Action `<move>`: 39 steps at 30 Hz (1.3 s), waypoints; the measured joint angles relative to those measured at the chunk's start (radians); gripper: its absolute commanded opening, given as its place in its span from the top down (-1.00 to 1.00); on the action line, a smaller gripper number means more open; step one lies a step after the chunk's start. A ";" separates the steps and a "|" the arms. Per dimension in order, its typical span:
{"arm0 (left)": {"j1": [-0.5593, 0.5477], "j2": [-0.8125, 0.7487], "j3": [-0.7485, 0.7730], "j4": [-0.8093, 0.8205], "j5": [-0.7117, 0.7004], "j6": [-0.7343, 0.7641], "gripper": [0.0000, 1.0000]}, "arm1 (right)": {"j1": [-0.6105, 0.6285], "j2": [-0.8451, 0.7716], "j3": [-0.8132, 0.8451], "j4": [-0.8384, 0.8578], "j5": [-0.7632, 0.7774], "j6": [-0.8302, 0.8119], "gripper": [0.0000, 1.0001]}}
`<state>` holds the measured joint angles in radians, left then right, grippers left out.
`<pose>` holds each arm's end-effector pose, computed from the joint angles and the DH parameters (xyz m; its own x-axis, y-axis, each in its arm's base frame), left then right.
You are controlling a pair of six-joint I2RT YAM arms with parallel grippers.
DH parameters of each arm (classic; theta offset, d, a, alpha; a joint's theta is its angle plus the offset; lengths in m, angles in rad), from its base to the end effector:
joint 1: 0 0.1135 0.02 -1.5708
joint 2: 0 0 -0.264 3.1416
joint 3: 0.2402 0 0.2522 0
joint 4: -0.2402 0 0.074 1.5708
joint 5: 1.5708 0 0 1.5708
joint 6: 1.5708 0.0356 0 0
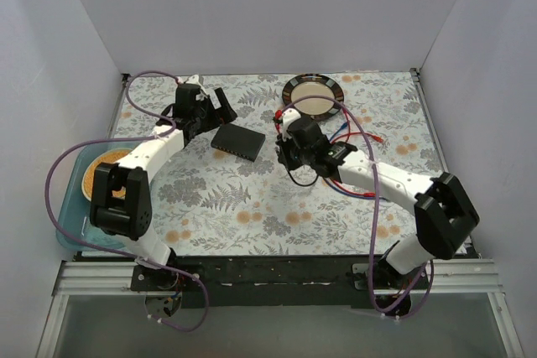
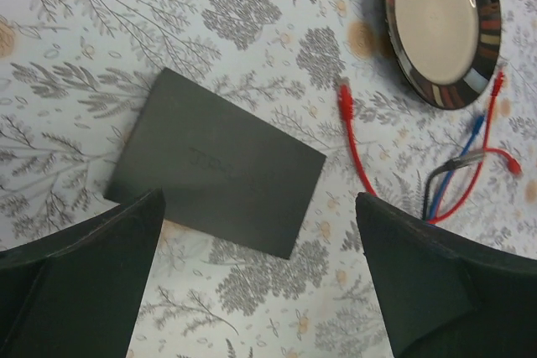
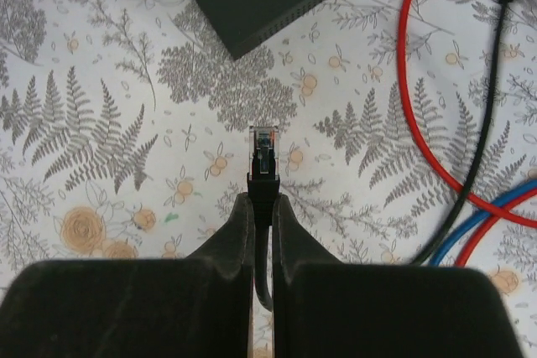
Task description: Insert the plug into the switch port
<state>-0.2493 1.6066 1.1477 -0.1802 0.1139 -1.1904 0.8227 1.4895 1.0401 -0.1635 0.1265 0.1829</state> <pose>0.3512 -0.0936 0.2574 -0.5243 -0.8184 -0.2351 -0.4129 0.4858 -0.7704 0.2310 0.2423 0.2614 -0.5043 -0.2781 -0.8175 -0.5748 0.8146 0.0774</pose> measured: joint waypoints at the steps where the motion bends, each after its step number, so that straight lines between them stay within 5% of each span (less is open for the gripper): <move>1: 0.008 0.027 0.017 0.001 0.000 0.005 -0.96 | -0.013 0.029 0.026 0.003 -0.008 0.003 0.97; 9: 0.060 0.266 0.095 0.001 -0.011 0.034 -0.96 | -0.058 0.303 0.287 0.002 -0.108 0.021 0.97; 19: 0.077 0.331 0.068 0.069 0.091 0.023 -0.96 | -0.140 0.411 0.328 -0.011 -0.183 0.055 0.97; 32: 0.070 0.024 -0.362 0.232 0.259 -0.078 -0.96 | -0.172 0.600 0.428 -0.074 -0.203 0.081 0.97; 39: 0.035 -0.120 -0.444 0.230 0.280 -0.091 -0.96 | -0.177 0.614 0.458 -0.092 -0.202 0.076 0.97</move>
<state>-0.2142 1.4868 0.7040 0.0494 0.3935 -1.2812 0.6453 2.1033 1.4982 -0.2558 -0.0757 0.2592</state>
